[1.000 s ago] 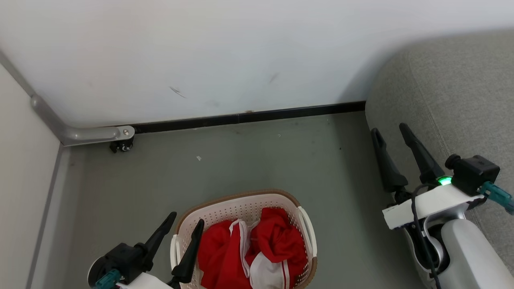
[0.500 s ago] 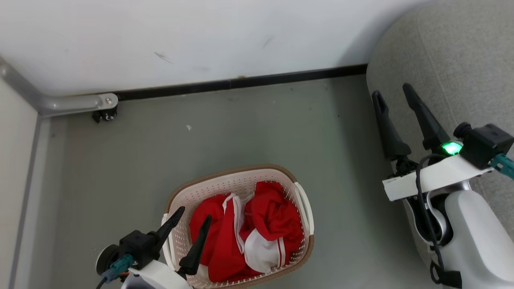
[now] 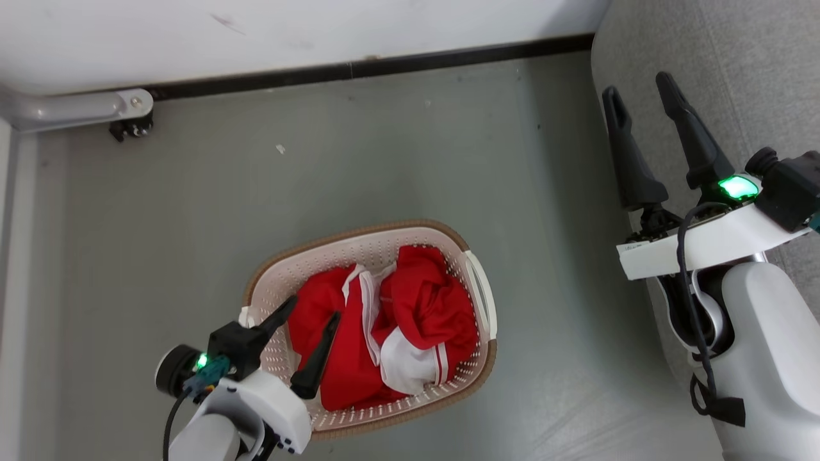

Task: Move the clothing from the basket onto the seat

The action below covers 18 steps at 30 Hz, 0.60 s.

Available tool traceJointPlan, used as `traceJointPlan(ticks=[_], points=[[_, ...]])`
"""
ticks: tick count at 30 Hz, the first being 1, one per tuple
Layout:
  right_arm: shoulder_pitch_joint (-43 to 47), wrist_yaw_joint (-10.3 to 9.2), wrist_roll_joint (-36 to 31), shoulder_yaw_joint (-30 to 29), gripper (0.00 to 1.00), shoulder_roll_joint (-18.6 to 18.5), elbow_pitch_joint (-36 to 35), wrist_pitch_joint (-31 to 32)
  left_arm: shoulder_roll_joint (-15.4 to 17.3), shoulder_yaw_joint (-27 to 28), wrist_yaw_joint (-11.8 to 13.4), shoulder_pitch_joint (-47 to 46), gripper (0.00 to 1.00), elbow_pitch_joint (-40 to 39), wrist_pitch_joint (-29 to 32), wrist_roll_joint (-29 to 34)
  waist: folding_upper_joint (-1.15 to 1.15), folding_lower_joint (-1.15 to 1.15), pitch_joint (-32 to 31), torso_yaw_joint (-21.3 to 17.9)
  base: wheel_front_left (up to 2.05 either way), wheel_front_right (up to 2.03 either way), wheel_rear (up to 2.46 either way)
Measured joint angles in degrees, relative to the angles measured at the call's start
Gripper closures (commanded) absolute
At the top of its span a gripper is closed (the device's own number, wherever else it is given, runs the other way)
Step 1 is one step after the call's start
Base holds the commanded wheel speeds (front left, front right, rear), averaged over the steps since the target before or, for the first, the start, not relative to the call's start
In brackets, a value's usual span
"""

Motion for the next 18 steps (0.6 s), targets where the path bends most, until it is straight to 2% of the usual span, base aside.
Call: traceJointPlan(ticks=[9, 18], points=[[-3.19, 0.00, 0.00, 0.12, 0.00, 0.04, -1.08, -0.01, -0.68, -2.23, 0.59, -5.47, 0.00, 4.87, 3.05, 3.08, 0.00, 0.00, 4.92, -0.71, 0.00, 0.00, 0.00], [-5.88, 0.00, 0.01, 0.08, 0.00, 0.12, -1.85, -0.01, -2.26, -2.82, 1.55, -9.65, 0.00, 9.06, 6.42, 3.25, 0.00, 0.00, 9.62, -1.52, 0.00, 0.00, 0.00]])
